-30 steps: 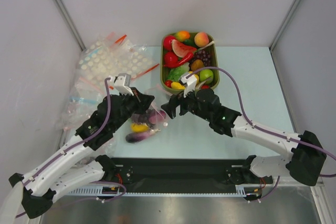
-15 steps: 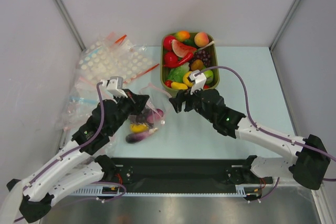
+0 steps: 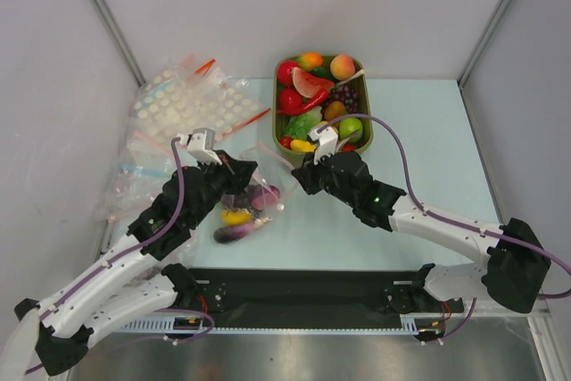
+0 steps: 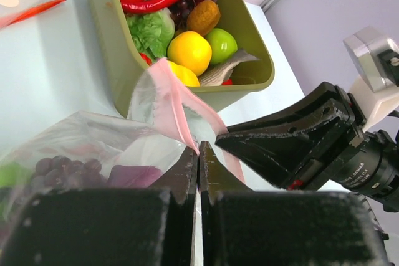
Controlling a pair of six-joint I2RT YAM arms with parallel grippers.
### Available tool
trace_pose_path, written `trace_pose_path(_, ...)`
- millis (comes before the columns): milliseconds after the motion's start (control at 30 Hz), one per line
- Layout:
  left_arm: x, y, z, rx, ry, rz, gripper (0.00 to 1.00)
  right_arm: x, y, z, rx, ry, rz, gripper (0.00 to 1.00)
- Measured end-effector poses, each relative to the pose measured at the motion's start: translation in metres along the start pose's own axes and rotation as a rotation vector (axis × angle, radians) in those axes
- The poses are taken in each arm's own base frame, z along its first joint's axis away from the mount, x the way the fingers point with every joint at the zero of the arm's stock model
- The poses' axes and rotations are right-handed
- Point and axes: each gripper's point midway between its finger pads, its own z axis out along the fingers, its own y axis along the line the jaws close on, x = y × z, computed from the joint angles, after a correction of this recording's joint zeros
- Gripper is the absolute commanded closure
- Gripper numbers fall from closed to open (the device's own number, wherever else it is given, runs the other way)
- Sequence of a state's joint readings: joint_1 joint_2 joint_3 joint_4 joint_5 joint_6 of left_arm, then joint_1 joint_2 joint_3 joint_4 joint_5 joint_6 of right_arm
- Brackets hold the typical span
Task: Place the food in the zip-top bag and seal the zipper
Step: Adjust the zipper food storage bag at the center of the board, then pick up the fake vegetable from the bin.
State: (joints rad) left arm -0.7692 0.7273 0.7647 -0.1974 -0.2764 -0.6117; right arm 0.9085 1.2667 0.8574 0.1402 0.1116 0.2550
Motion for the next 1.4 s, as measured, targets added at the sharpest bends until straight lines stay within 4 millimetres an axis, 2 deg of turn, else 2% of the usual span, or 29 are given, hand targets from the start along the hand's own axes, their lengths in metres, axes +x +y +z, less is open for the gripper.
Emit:
trace_pose_path(67,0.004,0.000,0.003,0.001,0.017,0.004,1.00,0.000,0.001,0.001,-0.003,0.006,0.003,1.00)
trace_pose_path(233,0.011,-0.001,0.007,0.004,0.043,0.009,0.99,-0.004,0.001,-0.003,0.000,-0.004,0.007,1.00)
trace_pose_path(467,0.013,-0.003,0.008,0.018,0.053,0.009,0.99,-0.024,-0.004,-0.028,0.018,-0.103,0.019,1.00)
trace_pose_path(500,0.013,-0.003,0.008,0.018,0.053,0.009,1.00,-0.025,-0.006,-0.031,0.023,-0.110,0.020,0.97)
trace_pose_path(567,0.013,-0.004,0.008,0.018,0.053,0.009,1.00,-0.027,-0.007,-0.031,0.031,-0.118,0.023,0.85)
trace_pose_path(600,0.013,-0.004,0.008,0.019,0.054,0.009,0.99,-0.026,-0.008,-0.030,0.033,-0.116,0.023,0.67)
trace_pose_path(700,0.013,-0.004,0.007,0.020,0.051,0.008,0.99,-0.025,-0.008,-0.029,0.039,-0.114,0.028,0.40)
trace_pose_path(800,0.010,-0.005,0.005,0.024,0.043,0.006,1.00,-0.026,-0.012,-0.029,0.058,-0.119,0.025,0.34)
trace_pose_path(933,0.006,-0.005,0.002,0.025,0.027,0.002,0.99,-0.030,-0.018,-0.030,0.082,-0.132,0.031,0.32)
trace_pose_path(1100,0.001,-0.003,-0.001,0.015,0.006,0.000,0.99,-0.043,-0.030,-0.037,0.125,-0.177,0.048,0.27)
trace_pose_path(1300,0.001,-0.002,0.000,0.009,0.005,0.001,0.99,-0.053,-0.056,-0.049,0.185,-0.236,0.095,0.18)
trace_pose_path(1400,0.002,-0.001,0.000,0.006,0.008,0.002,0.99,-0.061,-0.079,-0.051,0.237,-0.262,0.135,0.16)
